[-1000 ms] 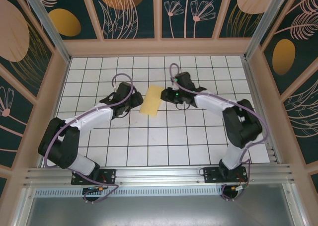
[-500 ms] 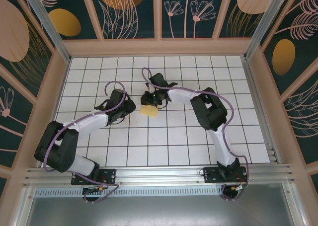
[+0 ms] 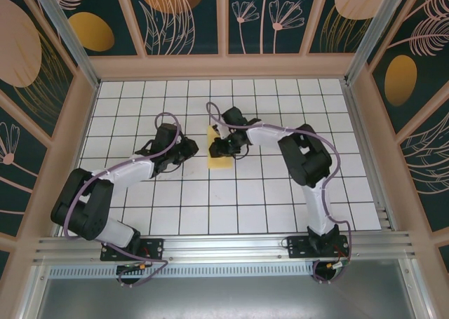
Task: Fold a paper plane with a square sheet of paper (pick it up from the middle)
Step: Rotate the paper at the center of the table, then third fold the triangle at the center of the table.
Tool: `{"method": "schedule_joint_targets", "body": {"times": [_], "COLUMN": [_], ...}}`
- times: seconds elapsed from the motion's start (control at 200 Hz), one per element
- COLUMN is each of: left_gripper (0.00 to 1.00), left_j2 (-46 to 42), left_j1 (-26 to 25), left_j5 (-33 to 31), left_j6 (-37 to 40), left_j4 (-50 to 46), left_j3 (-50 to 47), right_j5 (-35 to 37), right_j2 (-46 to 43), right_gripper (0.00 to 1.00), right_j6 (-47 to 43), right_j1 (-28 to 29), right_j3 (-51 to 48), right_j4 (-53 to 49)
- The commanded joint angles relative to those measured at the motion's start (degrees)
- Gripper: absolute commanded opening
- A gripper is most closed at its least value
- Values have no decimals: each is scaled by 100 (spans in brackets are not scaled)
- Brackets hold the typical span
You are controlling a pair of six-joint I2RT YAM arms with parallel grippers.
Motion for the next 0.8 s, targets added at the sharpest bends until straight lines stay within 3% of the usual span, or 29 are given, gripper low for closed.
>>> {"method": "schedule_joint_targets", "body": {"times": [0.0, 0.18, 0.315, 0.4, 0.796], "left_gripper": [14, 7, 6, 6, 6], "left_j2": [286, 950, 1307, 1379, 1868], "left_j1": [-115, -447, -502, -502, -502], "left_j5": [715, 992, 850, 506, 193], "left_j6": [-148, -268, -190, -82, -131], "left_j4": [772, 1164, 995, 801, 521], "left_j3": [-87, 201, 471, 578, 696], "right_j5": [-222, 150, 93, 64, -129], "right_j2": [-776, -1567, -1905, -1916, -1542], "right_gripper": [26, 28, 39, 45, 47], "right_j6": [595, 1516, 1888, 2049, 2368], "right_j1": [-120, -497, -778, -791, -767], "right_j3": [-473, -1561, -2107, -2243, -2296], "right_j4": [688, 1280, 1457, 1492, 1554]}}
